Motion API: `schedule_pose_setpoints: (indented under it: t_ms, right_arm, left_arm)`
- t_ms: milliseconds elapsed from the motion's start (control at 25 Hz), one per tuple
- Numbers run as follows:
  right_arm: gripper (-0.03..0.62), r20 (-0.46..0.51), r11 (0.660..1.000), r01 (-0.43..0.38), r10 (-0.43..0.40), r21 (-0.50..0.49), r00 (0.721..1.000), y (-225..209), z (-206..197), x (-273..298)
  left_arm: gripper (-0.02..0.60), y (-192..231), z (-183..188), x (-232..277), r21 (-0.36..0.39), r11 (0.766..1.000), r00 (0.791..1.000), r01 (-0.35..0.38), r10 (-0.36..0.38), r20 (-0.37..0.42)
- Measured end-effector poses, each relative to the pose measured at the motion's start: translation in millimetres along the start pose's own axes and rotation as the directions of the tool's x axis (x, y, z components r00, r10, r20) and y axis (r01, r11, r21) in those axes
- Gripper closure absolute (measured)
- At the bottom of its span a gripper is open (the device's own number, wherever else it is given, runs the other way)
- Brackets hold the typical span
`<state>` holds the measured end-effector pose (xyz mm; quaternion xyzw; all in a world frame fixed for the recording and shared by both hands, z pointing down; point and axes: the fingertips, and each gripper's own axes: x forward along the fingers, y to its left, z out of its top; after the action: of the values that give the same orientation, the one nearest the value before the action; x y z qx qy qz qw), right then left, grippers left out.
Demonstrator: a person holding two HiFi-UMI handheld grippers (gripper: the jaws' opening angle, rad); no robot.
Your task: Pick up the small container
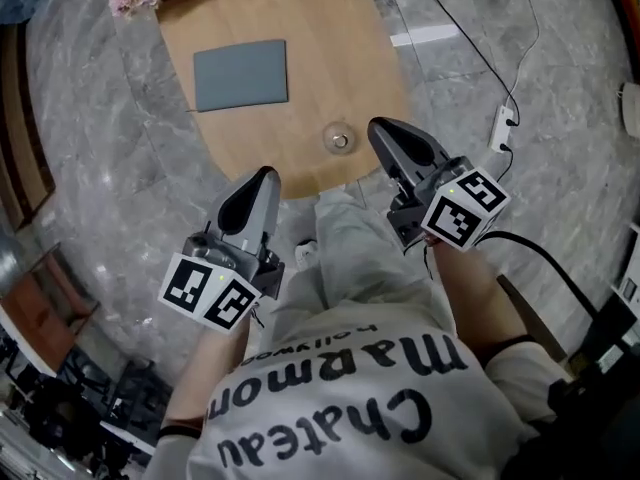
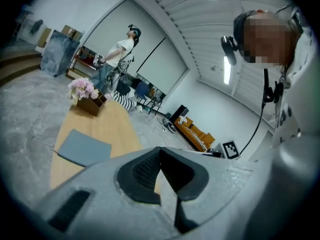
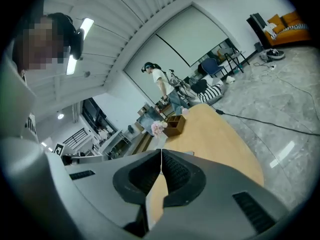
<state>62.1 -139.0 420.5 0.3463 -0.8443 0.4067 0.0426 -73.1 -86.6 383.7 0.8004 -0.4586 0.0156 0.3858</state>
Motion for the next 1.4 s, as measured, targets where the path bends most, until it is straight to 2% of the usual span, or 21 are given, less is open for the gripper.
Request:
schedule_pose_setpoints:
  t_ms: [80,240,440,560,600,680,880,960,1040,1200,1400]
  right_arm:
    - [0.580,-0.037,1.000,0.010,-0.009,0.016,0.999,-17,-19,8]
    - [0.580,-0.100,0.999,0.031,-0.034,-0.026,0.994,-45,-52,24]
    - [0.580,-0.177,0.998,0.057,-0.063,-0.035,0.982,-73,-96,34]
    - [0.567,-0.192,0.998,0.043,-0.050,-0.042,0.980,-83,-115,36]
    - [0.525,-0.196,0.999,0.029,-0.035,-0.035,0.980,-85,-120,37]
    - [0.366,-0.205,1.000,0.004,-0.005,-0.008,0.979,-88,-129,39]
    - [0.322,-0.246,0.998,-0.055,0.050,-0.014,0.968,-89,-151,45]
    - [0.293,-0.279,0.996,-0.062,0.040,-0.069,0.959,-91,-161,49]
    - [0.278,-0.316,0.984,-0.058,0.001,-0.171,0.949,-96,-171,53]
    - [0.266,-0.380,0.933,-0.065,-0.080,-0.355,0.922,-108,-194,64]
    - [0.261,-0.427,0.881,-0.119,-0.100,-0.458,0.899,-105,-213,82]
  left_arm:
    - [0.568,6,-21,14,-0.026,0.999,0.999,0.018,-0.020,-0.047]
    - [0.568,25,-58,38,-0.016,0.999,0.991,0.030,-0.032,-0.132]
    - [0.568,51,-96,51,-0.040,0.999,0.977,0.009,-0.017,-0.210]
    - [0.568,64,-113,58,-0.052,0.999,0.969,-0.006,-0.007,-0.246]
    - [0.568,67,-117,60,-0.053,0.999,0.967,-0.010,-0.004,-0.253]
    - [0.568,73,-122,63,-0.054,0.998,0.965,-0.019,0.004,-0.264]
    - [0.568,86,-135,64,-0.053,0.998,0.953,-0.039,0.022,-0.301]
    - [0.568,90,-138,65,-0.054,0.998,0.950,-0.045,0.026,-0.311]
    - [0.568,94,-140,68,-0.053,0.998,0.948,-0.046,0.027,-0.316]
    - [0.568,98,-146,73,-0.058,0.997,0.946,-0.050,0.028,-0.323]
    - [0.568,99,-151,73,-0.069,0.997,0.943,-0.040,0.014,-0.333]
